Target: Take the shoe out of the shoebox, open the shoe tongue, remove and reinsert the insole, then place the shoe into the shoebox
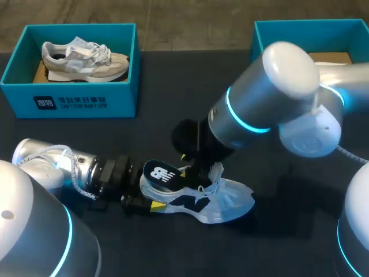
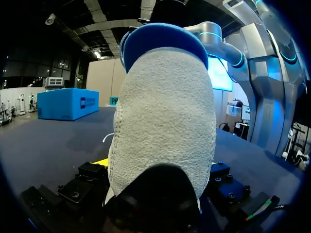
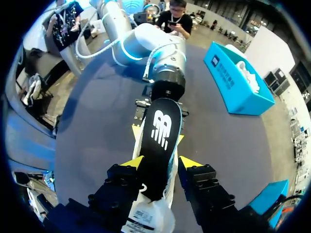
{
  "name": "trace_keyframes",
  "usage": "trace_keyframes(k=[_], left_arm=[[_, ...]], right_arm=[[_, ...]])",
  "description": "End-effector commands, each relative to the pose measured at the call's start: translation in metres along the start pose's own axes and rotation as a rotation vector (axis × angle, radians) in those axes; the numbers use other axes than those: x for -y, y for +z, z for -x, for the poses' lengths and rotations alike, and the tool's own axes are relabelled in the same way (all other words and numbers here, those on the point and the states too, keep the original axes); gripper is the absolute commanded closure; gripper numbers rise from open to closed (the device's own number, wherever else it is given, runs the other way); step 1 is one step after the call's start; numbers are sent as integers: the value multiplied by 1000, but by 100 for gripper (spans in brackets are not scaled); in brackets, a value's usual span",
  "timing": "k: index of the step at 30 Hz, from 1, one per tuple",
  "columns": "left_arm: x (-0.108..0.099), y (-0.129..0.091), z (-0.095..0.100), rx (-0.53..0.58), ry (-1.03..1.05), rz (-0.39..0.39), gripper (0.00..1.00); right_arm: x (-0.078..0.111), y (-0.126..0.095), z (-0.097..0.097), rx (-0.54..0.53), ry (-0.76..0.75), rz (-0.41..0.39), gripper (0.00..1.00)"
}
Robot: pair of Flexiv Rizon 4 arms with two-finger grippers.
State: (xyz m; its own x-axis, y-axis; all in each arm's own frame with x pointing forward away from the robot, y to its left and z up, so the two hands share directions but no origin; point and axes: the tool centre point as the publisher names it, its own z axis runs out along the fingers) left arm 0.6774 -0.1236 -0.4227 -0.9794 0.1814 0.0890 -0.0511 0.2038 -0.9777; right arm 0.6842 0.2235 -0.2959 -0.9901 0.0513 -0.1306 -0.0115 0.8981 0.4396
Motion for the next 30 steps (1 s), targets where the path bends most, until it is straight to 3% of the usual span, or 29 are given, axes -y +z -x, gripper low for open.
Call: trace_keyframes(k=[1, 6, 7, 8, 9, 21, 30], left_arm=[[-3, 1, 2, 2, -1, 2, 100], [-3, 1, 2, 2, -1, 2, 100], [-3, 1, 2, 2, -1, 2, 100], [-3, 1, 2, 2, -1, 2, 100], [-3, 1, 2, 2, -1, 2, 100], [-3, 1, 2, 2, -1, 2, 100], [-3, 1, 2, 2, -1, 2, 100]], right_arm=[[-6, 11, 7, -92, -20, 7, 55], [-12, 15, 6, -153, -51, 13, 51], [-14, 13, 6, -156, -55, 1, 39], [-14, 13, 6, -156, -55, 1, 6], [-14, 13, 6, -156, -55, 1, 0], [-14, 13, 6, -156, -55, 1, 0], [-21, 6, 22, -419, -25, 22, 0]])
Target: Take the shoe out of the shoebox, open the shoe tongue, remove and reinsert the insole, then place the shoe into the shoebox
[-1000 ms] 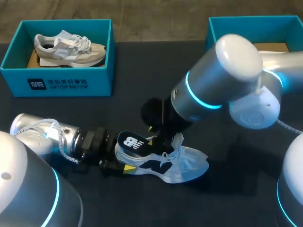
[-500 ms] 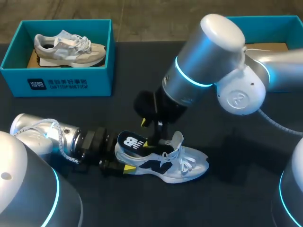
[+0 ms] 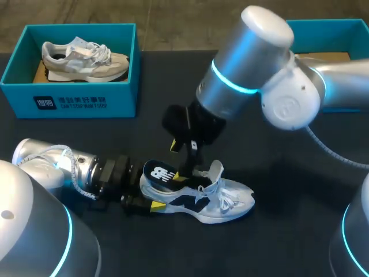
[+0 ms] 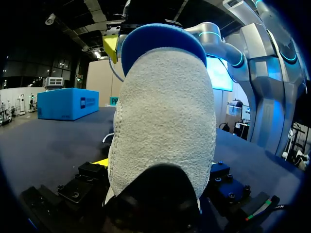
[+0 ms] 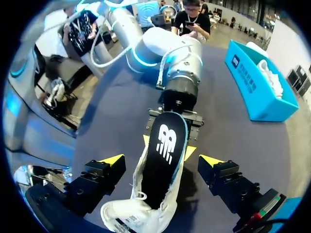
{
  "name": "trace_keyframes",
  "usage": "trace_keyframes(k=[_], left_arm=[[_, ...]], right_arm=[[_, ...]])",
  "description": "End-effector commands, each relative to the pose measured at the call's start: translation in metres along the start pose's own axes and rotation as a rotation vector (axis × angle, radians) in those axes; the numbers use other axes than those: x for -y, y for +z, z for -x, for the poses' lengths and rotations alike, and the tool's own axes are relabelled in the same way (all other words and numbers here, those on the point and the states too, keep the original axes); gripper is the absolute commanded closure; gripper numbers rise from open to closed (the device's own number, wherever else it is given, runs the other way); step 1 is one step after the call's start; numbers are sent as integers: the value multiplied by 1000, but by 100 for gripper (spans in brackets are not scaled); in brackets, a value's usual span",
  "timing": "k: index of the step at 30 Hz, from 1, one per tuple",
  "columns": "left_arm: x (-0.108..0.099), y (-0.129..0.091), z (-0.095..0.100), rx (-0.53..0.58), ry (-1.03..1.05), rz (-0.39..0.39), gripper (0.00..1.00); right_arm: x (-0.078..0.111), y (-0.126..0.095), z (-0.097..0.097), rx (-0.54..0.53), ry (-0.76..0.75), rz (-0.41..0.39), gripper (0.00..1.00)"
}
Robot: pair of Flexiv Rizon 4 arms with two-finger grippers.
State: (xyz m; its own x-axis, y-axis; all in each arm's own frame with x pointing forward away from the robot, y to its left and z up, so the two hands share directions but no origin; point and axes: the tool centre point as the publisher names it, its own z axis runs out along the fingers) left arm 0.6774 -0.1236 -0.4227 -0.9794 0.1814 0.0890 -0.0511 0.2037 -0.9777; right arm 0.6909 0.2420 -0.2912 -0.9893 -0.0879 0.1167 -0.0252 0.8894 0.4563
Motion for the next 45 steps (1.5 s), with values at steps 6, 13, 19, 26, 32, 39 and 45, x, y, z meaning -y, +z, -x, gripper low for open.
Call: trace_keyframes(k=[6, 13, 19, 26, 32, 39, 45], left_arm=[[-3, 1, 2, 2, -1, 2, 100], [-3, 1, 2, 2, -1, 2, 100], [-3, 1, 2, 2, -1, 2, 100], [-3, 1, 2, 2, -1, 2, 100], [-3, 1, 2, 2, -1, 2, 100], [-3, 1, 2, 2, -1, 2, 100], [-3, 1, 2, 2, -1, 2, 100]], right_arm=[[-2, 1, 22, -227, 12, -12, 19], [0, 7, 21, -275, 53, -37, 50], [4, 13, 18, -342, 73, -50, 49], [6, 21, 18, -408, 104, -46, 51], [7, 25, 19, -429, 122, -25, 53], [6, 34, 23, -470, 131, -1, 53], [6, 41, 22, -509, 139, 29, 55]])
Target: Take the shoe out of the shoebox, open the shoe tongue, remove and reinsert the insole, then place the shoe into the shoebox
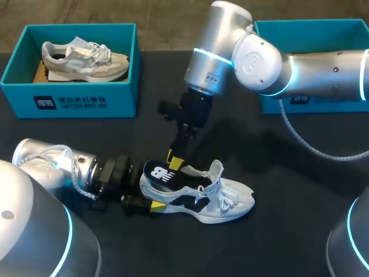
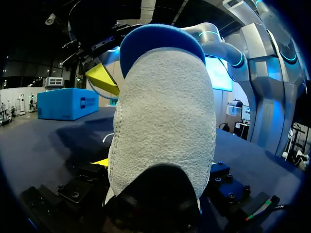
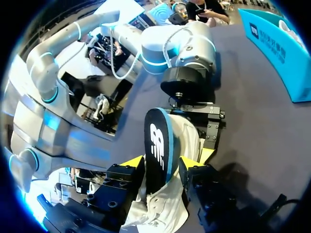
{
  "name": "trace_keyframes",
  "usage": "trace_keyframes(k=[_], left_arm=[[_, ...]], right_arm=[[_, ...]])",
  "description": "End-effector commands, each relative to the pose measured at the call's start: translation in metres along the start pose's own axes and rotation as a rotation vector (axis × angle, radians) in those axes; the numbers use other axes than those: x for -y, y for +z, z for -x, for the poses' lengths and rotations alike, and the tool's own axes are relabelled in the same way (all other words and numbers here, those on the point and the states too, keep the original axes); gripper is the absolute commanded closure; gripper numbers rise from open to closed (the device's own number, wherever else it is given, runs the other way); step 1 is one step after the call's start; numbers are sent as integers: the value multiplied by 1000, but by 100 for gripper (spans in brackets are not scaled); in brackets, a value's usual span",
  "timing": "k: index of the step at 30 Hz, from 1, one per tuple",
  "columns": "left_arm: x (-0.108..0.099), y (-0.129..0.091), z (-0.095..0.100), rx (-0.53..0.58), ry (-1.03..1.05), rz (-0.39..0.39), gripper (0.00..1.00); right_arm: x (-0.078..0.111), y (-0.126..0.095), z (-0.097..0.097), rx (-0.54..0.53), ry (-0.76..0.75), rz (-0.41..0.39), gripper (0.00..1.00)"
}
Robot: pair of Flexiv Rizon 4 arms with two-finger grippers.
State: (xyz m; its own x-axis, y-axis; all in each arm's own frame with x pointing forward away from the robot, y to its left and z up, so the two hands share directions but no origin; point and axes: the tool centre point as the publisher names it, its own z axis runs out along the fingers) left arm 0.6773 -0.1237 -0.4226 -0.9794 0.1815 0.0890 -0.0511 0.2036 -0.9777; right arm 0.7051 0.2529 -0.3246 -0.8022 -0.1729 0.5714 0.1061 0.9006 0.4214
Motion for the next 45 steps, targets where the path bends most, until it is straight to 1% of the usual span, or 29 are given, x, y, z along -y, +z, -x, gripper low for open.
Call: trace_keyframes(k=[1, 11, 15, 20, 23, 26, 28, 29, 36, 45], left_arm=[[-3, 1, 2, 2, -1, 2, 100], [-3, 1, 2, 2, -1, 2, 100], [-3, 1, 2, 2, -1, 2, 100], [-3, 1, 2, 2, -1, 2, 100], [-3, 1, 2, 2, -1, 2, 100], [-3, 1, 2, 2, -1, 2, 100], [-3, 1, 2, 2, -1, 2, 100], [-3, 1, 2, 2, -1, 2, 100], [-3, 1, 2, 2, -1, 2, 100], [-3, 1, 2, 2, -1, 2, 100]], right_arm=[[0, 8, 7, -29, 1, 18, 55], [1, 19, 4, -64, 11, 54, 60], [3, 20, 0, -73, 18, 59, 65], [3, 21, -6, -83, 31, 58, 68], [4, 21, -7, -83, 37, 59, 72], [4, 21, -7, -81, 38, 61, 83], [4, 22, -7, -82, 33, 64, 97], [3, 22, -6, -83, 32, 65, 100], [0, 20, -5, -87, 2, 72, 100], [-12, 9, -4, -76, -70, 90, 100]])
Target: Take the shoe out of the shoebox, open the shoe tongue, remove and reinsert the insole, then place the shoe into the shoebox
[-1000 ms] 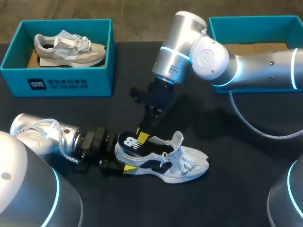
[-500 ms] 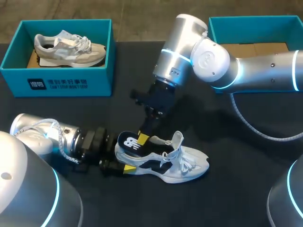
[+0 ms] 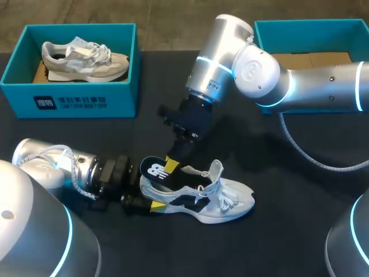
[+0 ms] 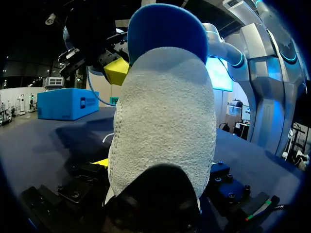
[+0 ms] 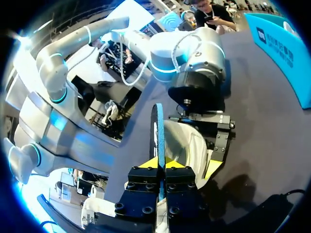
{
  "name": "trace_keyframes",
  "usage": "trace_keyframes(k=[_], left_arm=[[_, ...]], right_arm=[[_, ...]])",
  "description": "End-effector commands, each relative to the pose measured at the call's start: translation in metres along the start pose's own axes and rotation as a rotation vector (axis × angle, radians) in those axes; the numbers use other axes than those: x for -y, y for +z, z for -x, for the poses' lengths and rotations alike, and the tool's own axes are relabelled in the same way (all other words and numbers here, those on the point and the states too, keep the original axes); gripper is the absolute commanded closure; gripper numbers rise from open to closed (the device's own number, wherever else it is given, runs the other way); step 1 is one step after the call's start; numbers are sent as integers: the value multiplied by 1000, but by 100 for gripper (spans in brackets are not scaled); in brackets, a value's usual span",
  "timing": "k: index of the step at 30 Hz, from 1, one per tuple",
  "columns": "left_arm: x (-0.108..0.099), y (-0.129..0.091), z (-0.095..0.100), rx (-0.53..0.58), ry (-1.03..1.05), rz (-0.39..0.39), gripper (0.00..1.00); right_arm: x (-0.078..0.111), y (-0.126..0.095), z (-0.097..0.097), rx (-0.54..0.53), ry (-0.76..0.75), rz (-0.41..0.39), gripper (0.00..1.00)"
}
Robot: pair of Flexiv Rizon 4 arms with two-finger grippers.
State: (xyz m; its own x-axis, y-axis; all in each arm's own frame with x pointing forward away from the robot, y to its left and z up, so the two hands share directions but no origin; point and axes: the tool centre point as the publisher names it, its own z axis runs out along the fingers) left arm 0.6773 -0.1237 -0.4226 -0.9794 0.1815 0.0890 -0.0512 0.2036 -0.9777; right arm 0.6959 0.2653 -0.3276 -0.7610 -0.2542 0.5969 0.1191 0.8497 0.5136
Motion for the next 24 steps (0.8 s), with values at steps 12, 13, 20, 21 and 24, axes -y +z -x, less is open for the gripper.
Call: trace_keyframes(k=[12, 13, 20, 21, 24], left_arm=[[-3, 1, 2, 2, 0, 2, 100], [-3, 1, 2, 2, 0, 2, 100], [-3, 1, 2, 2, 0, 2, 100], [-3, 1, 2, 2, 0, 2, 100], [-3, 1, 2, 2, 0, 2, 100]], right_arm=[[-4, -2, 3, -49, -100, 45, 80], [-3, -1, 3, -54, -101, 48, 78], [2, 4, 0, -83, -95, 62, 76], [3, 4, 0, -85, -91, 62, 76], [5, 5, -2, -87, -78, 61, 76]])
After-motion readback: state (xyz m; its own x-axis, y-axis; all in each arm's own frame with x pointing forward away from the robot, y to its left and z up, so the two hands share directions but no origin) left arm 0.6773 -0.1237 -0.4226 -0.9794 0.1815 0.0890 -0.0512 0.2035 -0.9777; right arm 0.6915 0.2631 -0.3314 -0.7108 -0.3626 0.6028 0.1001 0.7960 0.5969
